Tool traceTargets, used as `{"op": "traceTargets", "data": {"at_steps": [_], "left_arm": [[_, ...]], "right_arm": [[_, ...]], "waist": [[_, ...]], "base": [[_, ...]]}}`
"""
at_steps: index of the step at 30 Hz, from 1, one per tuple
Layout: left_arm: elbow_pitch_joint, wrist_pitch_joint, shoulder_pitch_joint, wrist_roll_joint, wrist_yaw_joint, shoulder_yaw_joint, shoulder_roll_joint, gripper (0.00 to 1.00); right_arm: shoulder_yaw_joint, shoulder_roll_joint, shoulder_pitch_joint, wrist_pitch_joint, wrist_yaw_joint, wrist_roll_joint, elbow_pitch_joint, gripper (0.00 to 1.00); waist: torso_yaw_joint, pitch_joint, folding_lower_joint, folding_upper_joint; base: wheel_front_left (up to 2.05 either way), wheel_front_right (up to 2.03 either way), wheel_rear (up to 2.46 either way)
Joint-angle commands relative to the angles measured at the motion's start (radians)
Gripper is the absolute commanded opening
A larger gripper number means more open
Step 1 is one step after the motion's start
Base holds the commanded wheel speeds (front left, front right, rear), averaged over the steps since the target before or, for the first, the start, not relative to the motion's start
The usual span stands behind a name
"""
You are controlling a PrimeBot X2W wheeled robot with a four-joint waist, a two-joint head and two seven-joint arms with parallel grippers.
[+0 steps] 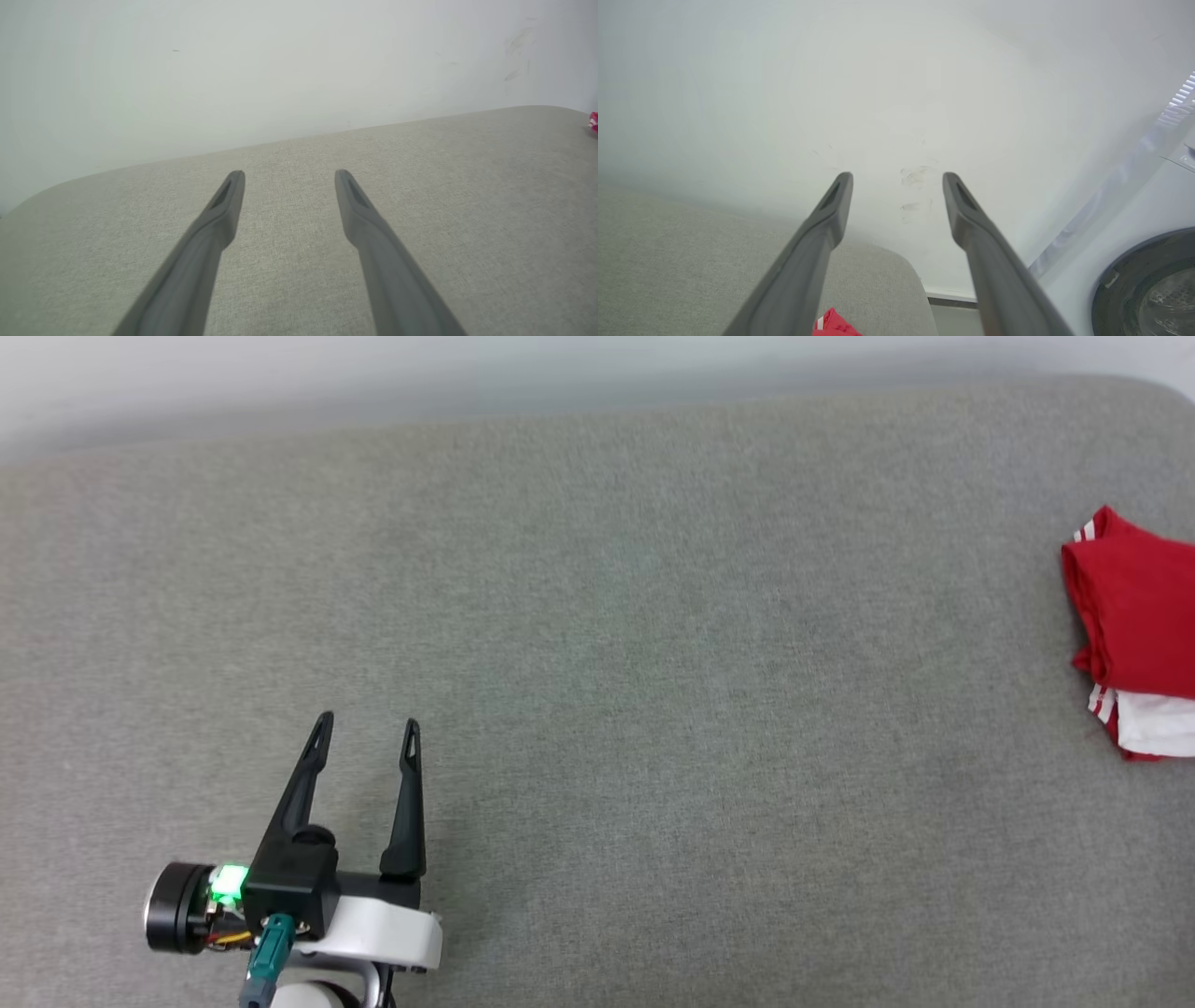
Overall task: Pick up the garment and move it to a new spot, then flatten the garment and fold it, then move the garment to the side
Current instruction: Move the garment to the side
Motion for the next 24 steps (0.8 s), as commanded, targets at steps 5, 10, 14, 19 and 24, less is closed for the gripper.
{"op": "traceTargets", "data": {"at_steps": [5,10,14,19,24], "left_arm": [[0.009,-0.003,0.041,-0.007,0.004,0.014,-0.003,1.0],[0.017,-0.003,0.064,-0.014,0.006,0.027,-0.011,1.0],[0.02,-0.003,0.087,-0.017,0.008,0.033,-0.02,1.0],[0.022,-0.003,0.113,-0.017,0.007,0.045,-0.024,1.0],[0.028,-0.002,0.136,-0.016,0.003,0.053,-0.027,1.0]], "right_arm": [[-0.018,0.123,0.099,-0.1,-0.002,-0.049,-0.119,1.0],[-0.007,0.245,0.196,-0.142,-0.002,-0.049,-0.208,1.0],[0.033,0.319,0.288,-0.15,-0.002,-0.036,-0.245,1.0],[0.074,0.368,0.398,-0.153,-0.002,-0.011,-0.271,1.0],[0.079,0.424,0.504,-0.152,-0.002,0.011,-0.276,1.0]], "waist": [[0.041,-0.071,0.0001,0.0],[0.074,-0.114,0.0001,0.0],[0.091,-0.148,0.0001,0.0],[0.103,-0.18,0.0001,0.0],[0.106,-0.212,0.0001,0.0]], "base": [[0.0,0.0,0.0],[0.0,0.0,0.0],[0.0,0.0,0.0],[0.0,0.0,0.0],[0.0,0.0,0.0]]}}
